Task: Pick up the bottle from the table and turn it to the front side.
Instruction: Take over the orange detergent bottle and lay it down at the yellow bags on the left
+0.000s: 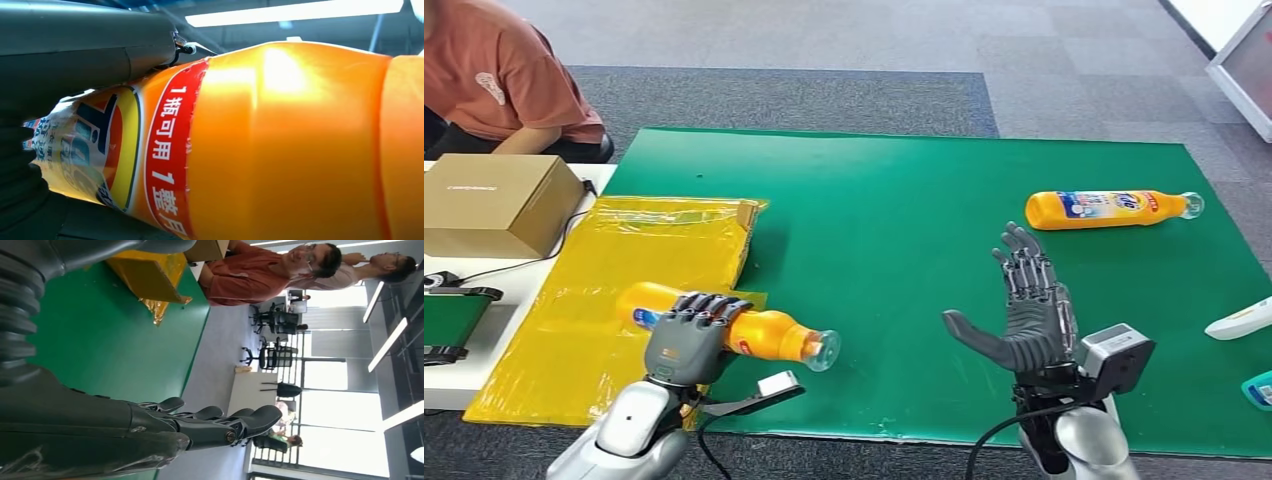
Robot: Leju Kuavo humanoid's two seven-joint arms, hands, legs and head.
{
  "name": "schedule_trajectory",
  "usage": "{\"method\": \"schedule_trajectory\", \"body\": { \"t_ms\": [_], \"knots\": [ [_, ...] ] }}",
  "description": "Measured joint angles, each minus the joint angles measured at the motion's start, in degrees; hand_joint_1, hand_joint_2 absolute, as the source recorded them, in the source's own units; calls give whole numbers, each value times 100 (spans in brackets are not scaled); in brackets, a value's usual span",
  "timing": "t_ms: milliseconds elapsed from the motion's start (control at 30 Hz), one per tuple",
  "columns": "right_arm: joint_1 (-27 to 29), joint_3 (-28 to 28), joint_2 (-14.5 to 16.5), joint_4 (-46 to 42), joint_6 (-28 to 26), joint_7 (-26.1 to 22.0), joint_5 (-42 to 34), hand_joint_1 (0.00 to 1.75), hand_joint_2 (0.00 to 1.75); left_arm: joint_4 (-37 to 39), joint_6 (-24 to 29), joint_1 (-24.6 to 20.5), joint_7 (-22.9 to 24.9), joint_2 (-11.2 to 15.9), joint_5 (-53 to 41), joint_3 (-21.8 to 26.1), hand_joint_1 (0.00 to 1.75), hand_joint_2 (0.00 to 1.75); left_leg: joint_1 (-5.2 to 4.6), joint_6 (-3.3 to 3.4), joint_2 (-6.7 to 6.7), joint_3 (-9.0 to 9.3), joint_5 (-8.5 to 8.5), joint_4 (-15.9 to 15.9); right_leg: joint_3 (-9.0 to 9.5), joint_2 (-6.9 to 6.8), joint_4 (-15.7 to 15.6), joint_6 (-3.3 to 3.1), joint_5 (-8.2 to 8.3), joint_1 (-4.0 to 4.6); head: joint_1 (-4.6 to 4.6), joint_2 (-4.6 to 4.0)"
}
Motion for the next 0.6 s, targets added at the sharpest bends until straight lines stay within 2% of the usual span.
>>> {"method": "schedule_trajectory", "body": {
  "t_ms": [133,267,400,600],
  "knots": [
    [22,110,-1,-153,20,-28,4,0,175,719,12,-149,-7,-20,-2,22,175,175,0,0,0,0,0,0,-1,0,0,0,0,0,-1,0],
    [30,185,-13,-257,17,-50,25,0,175,1068,24,-217,-52,0,-85,173,175,175,1,-1,0,0,0,0,-1,-1,1,-1,-1,1,0,-1],
    [39,225,-35,-292,5,-58,49,0,175,1207,34,-263,-66,8,-163,308,3,175,2,-1,0,0,0,0,-1,0,1,-1,-1,2,0,-1],
    [112,232,-103,-290,2,-5,157,0,175,1253,45,-261,5,4,-274,438,0,175,1,0,0,0,0,0,1,-1,0,0,-1,1,1,0]
  ]
}}
